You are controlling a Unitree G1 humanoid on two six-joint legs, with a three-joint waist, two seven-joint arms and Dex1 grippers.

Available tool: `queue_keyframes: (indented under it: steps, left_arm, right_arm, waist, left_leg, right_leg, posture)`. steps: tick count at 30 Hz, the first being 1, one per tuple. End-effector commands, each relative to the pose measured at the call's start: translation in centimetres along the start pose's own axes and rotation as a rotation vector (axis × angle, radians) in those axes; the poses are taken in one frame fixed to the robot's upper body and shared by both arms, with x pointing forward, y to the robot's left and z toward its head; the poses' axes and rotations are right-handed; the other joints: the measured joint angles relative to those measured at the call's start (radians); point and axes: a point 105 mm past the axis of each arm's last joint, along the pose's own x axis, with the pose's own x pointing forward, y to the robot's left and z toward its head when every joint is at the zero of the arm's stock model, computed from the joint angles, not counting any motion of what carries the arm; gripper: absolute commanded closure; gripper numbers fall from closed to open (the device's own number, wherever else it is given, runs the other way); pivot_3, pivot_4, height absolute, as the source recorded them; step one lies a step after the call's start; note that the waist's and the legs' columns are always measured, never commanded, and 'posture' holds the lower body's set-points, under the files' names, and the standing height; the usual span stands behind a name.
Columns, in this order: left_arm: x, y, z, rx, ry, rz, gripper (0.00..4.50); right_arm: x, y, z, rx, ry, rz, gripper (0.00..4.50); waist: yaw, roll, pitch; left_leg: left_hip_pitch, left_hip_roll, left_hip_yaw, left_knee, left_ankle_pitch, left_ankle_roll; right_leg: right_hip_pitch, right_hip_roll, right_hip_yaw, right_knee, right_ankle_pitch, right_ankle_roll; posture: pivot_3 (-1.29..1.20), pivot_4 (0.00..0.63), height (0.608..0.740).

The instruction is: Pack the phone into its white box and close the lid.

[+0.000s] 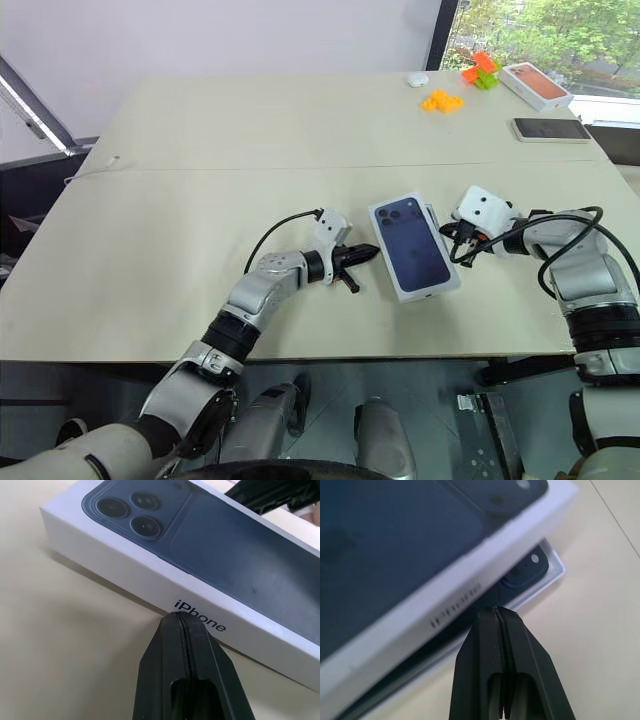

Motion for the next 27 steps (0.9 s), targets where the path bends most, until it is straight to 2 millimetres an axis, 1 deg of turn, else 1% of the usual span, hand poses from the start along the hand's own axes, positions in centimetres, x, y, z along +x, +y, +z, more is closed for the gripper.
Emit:
queue_keyframes:
  steps: [1,5,7,9,15,19,24,27]
  left_arm:
    - [0.6,-0.6,2.4,0.023,-0.069,-0.026,4.5]
    - [0.9,-0.7,2.6,0.029,-0.075,-0.022,4.5]
    - [0.9,-0.5,3.1,-0.001,-0.092,-0.012,4.5]
    - [0.9,-0.3,3.5,0.018,-0.102,-0.002,4.5]
    - [1.2,0.1,3.6,0.041,-0.102,0.016,4.5]
    - [1.2,-0.1,3.3,0.027,-0.093,-0.002,4.5]
    - [1.3,-0.6,2.4,0.022,-0.071,-0.018,4.5]
    - [1.4,-0.8,2.4,0.024,-0.072,-0.023,4.5]
  right_arm:
    - [-0.3,-0.7,1.5,-0.025,-0.046,-0.034,4.46]
    - [-0.3,-0.8,1.5,-0.023,-0.045,-0.043,4.46]
    - [-0.3,-1.0,1.3,-0.023,-0.037,-0.052,4.46]
    - [-0.3,-1.0,1.0,-0.032,-0.025,-0.052,4.46]
    - [-0.6,-0.8,0.5,-0.025,-0.006,-0.042,4.46]
    - [-0.7,-1.1,0.5,-0.028,-0.006,-0.058,4.46]
    - [-1.0,-1.5,0.0,-0.038,0.012,-0.076,4.46]
    - [-1.0,-1.6,0.0,-0.039,0.014,-0.074,4.46]
  waist:
    - [0.0,0.0,0.0]
    - [-0.001,0.0,0.0]
    - [-0.001,0.0,0.0]
    - [0.0,0.0,0.0]
    - [0.0,0.0,0.0]
    - [0.0,0.0,0.0]
    - [0.0,0.0,0.0]
    - [0.0,0.0,0.0]
  left_leg:
    - [0.0,0.0,0.0,0.0,0.0,0.0]
    - [0.0,0.0,0.0,-0.001,0.0,0.0]
    - [0.0,0.0,0.0,-0.001,0.0,0.0]
    - [0.0,0.0,0.0,-0.001,0.0,0.0]
    - [0.0,0.0,0.0,0.0,0.0,0.0]
    - [0.0,0.0,0.0,-0.001,0.0,0.0]
    - [0.0,0.0,0.0,-0.001,0.0,0.0]
    - [0.0,0.0,0.0,0.0,0.0,0.0]
  right_leg:
    - [0.0,0.0,0.0,0.0,0.0,0.0]
    - [-0.001,0.0,0.0,0.0,0.0,0.0]
    - [-0.001,0.0,0.0,0.0,0.0,0.0]
    - [-0.001,0.0,0.0,0.0,0.0,0.001]
    - [0.0,0.0,0.0,0.0,0.0,0.001]
    - [0.0,0.0,0.0,0.0,0.0,0.001]
    - [0.0,0.0,0.0,0.0,0.0,0.001]
    - [0.0,0.0,0.0,0.0,0.0,0.001]
  posture:
    - [0.0,0.15,0.74]
    - [0.0,0.15,0.74]
    - [0.0,0.15,0.74]
    - [0.0,0.15,0.74]
    - [0.0,0.15,0.74]
    - [0.0,0.15,0.74]
    - [0.0,0.15,0.74]
    - [0.0,0.15,0.74]
